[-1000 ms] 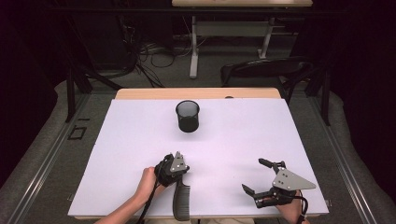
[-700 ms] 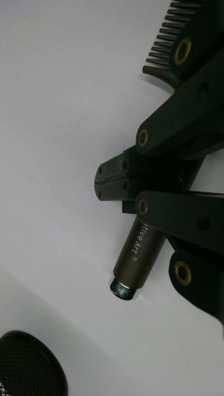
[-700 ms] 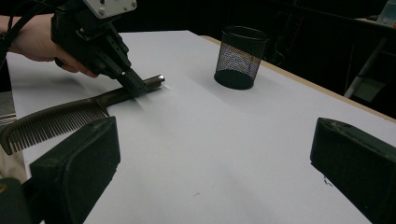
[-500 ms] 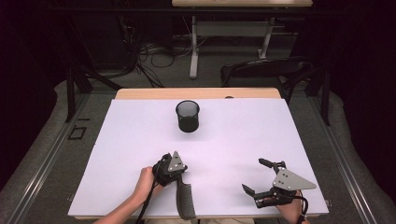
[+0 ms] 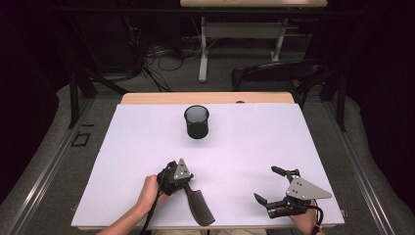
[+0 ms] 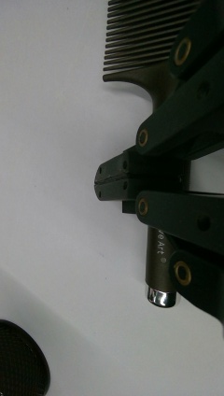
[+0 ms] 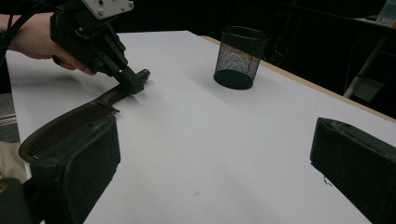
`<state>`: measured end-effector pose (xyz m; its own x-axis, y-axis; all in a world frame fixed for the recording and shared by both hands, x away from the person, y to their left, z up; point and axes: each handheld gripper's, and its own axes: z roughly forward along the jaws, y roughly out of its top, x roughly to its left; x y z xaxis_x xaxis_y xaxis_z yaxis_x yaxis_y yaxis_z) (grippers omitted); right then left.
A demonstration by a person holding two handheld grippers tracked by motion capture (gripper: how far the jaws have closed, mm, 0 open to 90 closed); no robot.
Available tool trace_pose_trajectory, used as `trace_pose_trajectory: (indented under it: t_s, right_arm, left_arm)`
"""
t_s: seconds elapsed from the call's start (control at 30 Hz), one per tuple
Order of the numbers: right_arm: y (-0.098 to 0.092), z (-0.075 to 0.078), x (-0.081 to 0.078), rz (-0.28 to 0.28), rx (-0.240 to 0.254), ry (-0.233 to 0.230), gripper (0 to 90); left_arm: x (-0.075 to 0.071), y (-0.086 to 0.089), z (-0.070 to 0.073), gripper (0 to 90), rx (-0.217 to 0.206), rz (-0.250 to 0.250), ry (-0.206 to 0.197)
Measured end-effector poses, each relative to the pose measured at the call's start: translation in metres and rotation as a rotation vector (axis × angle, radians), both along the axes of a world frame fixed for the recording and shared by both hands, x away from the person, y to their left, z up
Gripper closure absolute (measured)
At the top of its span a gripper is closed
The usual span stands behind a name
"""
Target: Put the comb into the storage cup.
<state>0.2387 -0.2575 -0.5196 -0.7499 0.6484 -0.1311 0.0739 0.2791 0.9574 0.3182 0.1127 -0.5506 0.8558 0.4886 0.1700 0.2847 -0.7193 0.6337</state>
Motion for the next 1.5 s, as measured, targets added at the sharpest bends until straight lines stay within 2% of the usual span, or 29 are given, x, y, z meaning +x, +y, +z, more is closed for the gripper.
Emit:
trace_pose_trajectory:
  t_s: [0.77, 1.03, 1.13, 1.2, 1.3, 1.4, 1.5]
  right_arm:
    - [-0.001, 0.001, 0.000, 0.000, -0.004, -0.005, 1.4]
    - [-0.001, 0.001, 0.000, 0.001, -0.003, -0.005, 1.4]
    - [-0.001, 0.001, 0.000, 0.002, -0.003, -0.007, 1.5]
    - [-0.001, 0.001, 0.000, 0.003, -0.002, -0.007, 1.5]
    - [-0.001, 0.002, 0.000, 0.001, -0.001, -0.006, 1.5]
    - [-0.001, 0.002, 0.000, 0.001, -0.001, -0.005, 1.5]
    - [-0.001, 0.002, -0.001, 0.001, -0.002, -0.005, 1.5]
  left_arm:
    - [-0.004, 0.007, 0.002, 90.0, 0.000, 0.013, 0.042]
    - [-0.003, 0.007, 0.002, 90.0, 0.005, 0.019, 0.045]
    - [-0.004, 0.008, 0.005, 89.8, -0.002, 0.017, 0.026]
    - [-0.003, 0.009, 0.006, 87.2, -0.006, 0.016, 0.017]
    - [-0.002, 0.012, 0.011, 77.9, -0.028, 0.007, 0.003]
    - [0.000, 0.016, 0.016, 73.8, -0.053, 0.001, -0.005]
    - [0.001, 0.018, 0.018, 67.9, -0.060, -0.013, -0.003]
